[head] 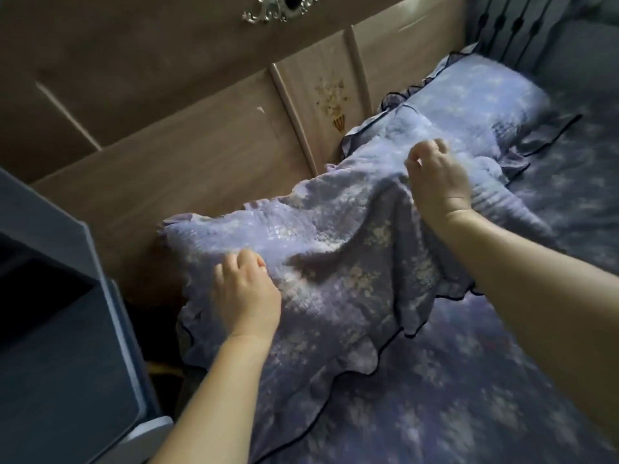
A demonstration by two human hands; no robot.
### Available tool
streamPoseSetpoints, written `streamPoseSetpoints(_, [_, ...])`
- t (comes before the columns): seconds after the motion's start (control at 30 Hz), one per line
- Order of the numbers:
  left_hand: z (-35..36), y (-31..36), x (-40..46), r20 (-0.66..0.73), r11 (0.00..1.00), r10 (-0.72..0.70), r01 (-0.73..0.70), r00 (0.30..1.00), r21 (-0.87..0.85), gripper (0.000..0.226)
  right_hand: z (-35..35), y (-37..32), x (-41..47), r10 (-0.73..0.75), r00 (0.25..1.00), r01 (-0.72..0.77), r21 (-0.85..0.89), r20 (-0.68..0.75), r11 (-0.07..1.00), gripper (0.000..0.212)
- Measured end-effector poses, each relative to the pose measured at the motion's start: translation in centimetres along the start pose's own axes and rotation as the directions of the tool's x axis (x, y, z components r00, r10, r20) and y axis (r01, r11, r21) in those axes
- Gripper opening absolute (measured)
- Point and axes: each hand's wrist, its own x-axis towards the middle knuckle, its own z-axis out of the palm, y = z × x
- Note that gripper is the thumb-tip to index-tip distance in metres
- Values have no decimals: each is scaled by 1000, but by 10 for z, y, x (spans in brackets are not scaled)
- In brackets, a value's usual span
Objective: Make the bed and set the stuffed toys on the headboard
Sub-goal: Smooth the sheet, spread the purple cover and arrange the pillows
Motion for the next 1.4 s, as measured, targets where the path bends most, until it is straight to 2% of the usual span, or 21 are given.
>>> streamPoseSetpoints(0.1, [14,-3,4,91,998,-54,57,994,-36,11,17,-7,-1,26,998,-28,26,62,999,25])
streamPoseSetpoints(0.2, [28,1,13,194,998,-36,45,980,-42,17,37,-5,-11,20,989,-20,-3,148,1000,29])
streamPoseSetpoints(0.37, [47,14,33,312,1000,-9,13,950,-12,20,74,11,-34,108,948,-111,-7,301,994,31])
streamPoseSetpoints(0.5, [73,18,53,386,997,30,-54,922,50,24,107,26,-48,231,886,-235,-40,402,971,32])
streamPoseSetpoints(0.63, [98,14,73,475,983,9,-94,880,156,32,134,41,-53,419,778,-435,-80,469,897,37])
streamPoseSetpoints(0.77, [124,7,88,593,976,-86,-51,800,211,55,157,44,-47,480,702,-499,-118,526,859,65])
streamPoseSetpoints(0.83, [139,2,91,606,960,-117,-67,787,271,59,168,40,-43,491,694,-501,-136,527,854,74])
streamPoseSetpoints(0.97, [166,-15,94,555,924,-91,-137,827,356,27,191,34,-38,574,679,-567,-170,458,806,63])
streamPoseSetpoints(1.07, [174,-23,92,568,919,-25,-205,823,337,26,205,34,-37,615,668,-597,-191,419,779,51])
streamPoseSetpoints(1.13, [176,-26,88,531,916,53,-254,845,311,28,210,34,-38,667,655,-643,-202,357,739,61])
streamPoseSetpoints(1.23, [179,-34,89,509,939,137,-275,850,206,26,217,34,-48,783,559,-770,-179,275,612,87])
streamPoseSetpoints(1.33, [181,-36,106,502,980,97,-170,859,100,64,227,38,-57,885,365,-916,-62,290,397,101])
streamPoseSetpoints(1.4, [187,-31,118,492,977,72,-160,868,139,84,232,39,-60,901,270,-960,15,340,281,108])
